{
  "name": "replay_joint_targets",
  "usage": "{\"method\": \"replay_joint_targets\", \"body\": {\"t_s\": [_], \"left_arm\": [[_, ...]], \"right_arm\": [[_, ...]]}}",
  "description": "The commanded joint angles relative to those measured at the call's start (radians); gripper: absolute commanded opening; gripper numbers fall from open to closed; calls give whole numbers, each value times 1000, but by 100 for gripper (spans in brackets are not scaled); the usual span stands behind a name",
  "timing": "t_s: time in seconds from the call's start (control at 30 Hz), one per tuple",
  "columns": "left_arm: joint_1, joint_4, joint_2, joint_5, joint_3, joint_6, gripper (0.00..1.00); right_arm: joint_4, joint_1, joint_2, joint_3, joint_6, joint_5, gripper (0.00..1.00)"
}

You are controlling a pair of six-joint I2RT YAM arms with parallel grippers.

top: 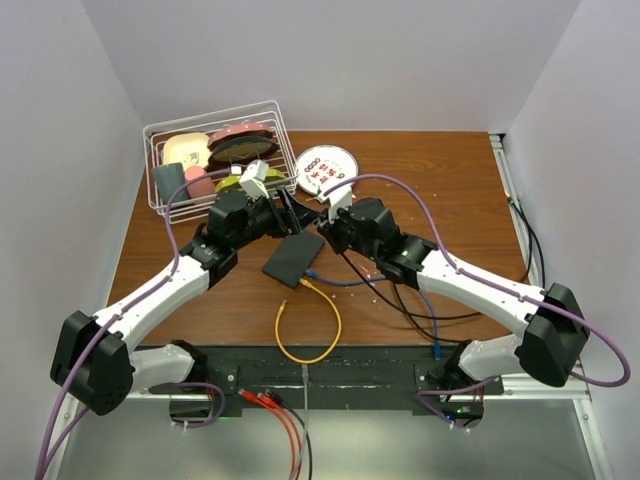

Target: Insert the plug into the switch port

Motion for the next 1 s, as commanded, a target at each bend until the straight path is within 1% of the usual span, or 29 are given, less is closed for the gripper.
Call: {"method": "replay_joint_targets", "body": {"t_s": [0.0, 0.07, 0.2, 0.33, 0.4, 0.57, 0.7, 0.83, 0.97], "left_arm": [[18, -79, -19, -92, 72, 113, 84], [36, -105, -24, -117, 71, 142, 88], [73, -128, -10, -158, 63, 189, 90], [114, -133, 22, -174, 51, 245, 91], [127, -110, 50, -175, 36, 275, 91], [159, -53, 139, -134, 5, 332, 91], [189, 16, 243, -62, -10, 349, 90], [216, 74, 314, -7, -40, 364, 90], [229, 137, 369, 29, -63, 377, 89]], "right_arm": [[31, -1, -11, 22, -38, 46, 0], [25, -2, -15, 14, -51, 55, 0], [25, -11, 13, 12, -60, 62, 0], [29, -42, 65, -3, -54, 4, 0], [41, -70, 85, -11, -48, -58, 0], [26, -137, 188, -1, -37, -188, 0], [-41, -154, 274, 19, -43, -265, 0], [-126, -154, 346, 61, -57, -306, 0], [-150, -154, 367, 63, -55, -287, 0]]}}
